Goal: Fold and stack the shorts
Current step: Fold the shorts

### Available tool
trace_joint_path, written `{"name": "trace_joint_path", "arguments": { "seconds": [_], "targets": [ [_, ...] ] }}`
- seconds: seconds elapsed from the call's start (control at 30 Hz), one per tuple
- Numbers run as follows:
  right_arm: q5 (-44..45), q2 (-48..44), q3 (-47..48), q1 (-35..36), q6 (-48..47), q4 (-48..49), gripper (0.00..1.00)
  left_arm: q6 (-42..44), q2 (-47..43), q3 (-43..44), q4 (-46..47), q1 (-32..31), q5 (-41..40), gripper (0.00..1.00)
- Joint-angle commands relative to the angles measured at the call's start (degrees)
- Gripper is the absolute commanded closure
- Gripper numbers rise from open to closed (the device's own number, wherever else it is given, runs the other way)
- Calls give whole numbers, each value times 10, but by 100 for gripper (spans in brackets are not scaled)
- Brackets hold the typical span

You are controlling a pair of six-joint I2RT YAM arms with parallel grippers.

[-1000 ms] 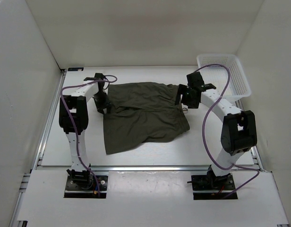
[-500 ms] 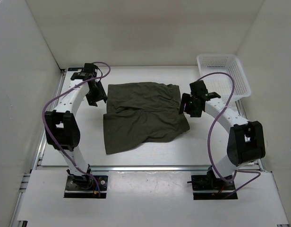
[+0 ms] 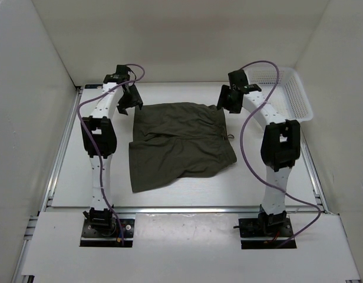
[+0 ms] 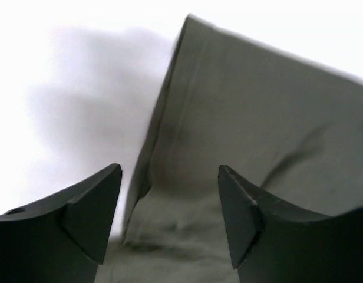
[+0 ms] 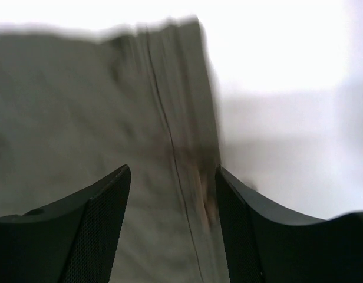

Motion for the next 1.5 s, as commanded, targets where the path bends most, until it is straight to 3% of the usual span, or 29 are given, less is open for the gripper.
{"name": "trace_joint_path", "arguments": {
  "seconds": [0.0, 0.3, 0.67, 0.8, 0.9, 1.0, 1.1, 1.13, 1.23, 1.27, 1.33, 1.47],
  "targets": [
    [11, 81, 105, -17, 8, -30, 36, 1, 17, 85, -7, 4, 27, 22],
    [-16, 275, 368, -28, 35, -77, 36, -4, 131, 199, 37, 20, 43, 16],
    [-23, 305, 352, -33, 41, -71, 36, -3, 216, 236, 56, 36, 69, 17],
    [-48, 322, 352, -33, 41, -66, 49, -9, 231, 236, 61, 36, 97, 19],
    [-60, 322, 352, -33, 41, -61, 50, -9, 231, 236, 66, 31, 108, 19],
    [-72, 327, 352, -33, 41, -55, 52, -3, 231, 231, 72, 31, 121, 28],
    [-72, 327, 352, -33, 46, -49, 63, -3, 231, 219, 72, 31, 129, 50],
    [-72, 327, 352, -33, 46, -49, 70, 2, 225, 212, 72, 31, 129, 59],
    [-72, 327, 352, -33, 51, -49, 87, 2, 225, 206, 72, 31, 134, 76],
    [-72, 322, 352, -33, 51, -49, 91, 2, 220, 201, 72, 31, 134, 89],
    [-72, 316, 352, -33, 51, -49, 100, 2, 212, 201, 72, 31, 134, 89],
    [-48, 281, 333, -33, 51, -43, 100, 2, 179, 190, 72, 31, 122, 89]
  ]
}}
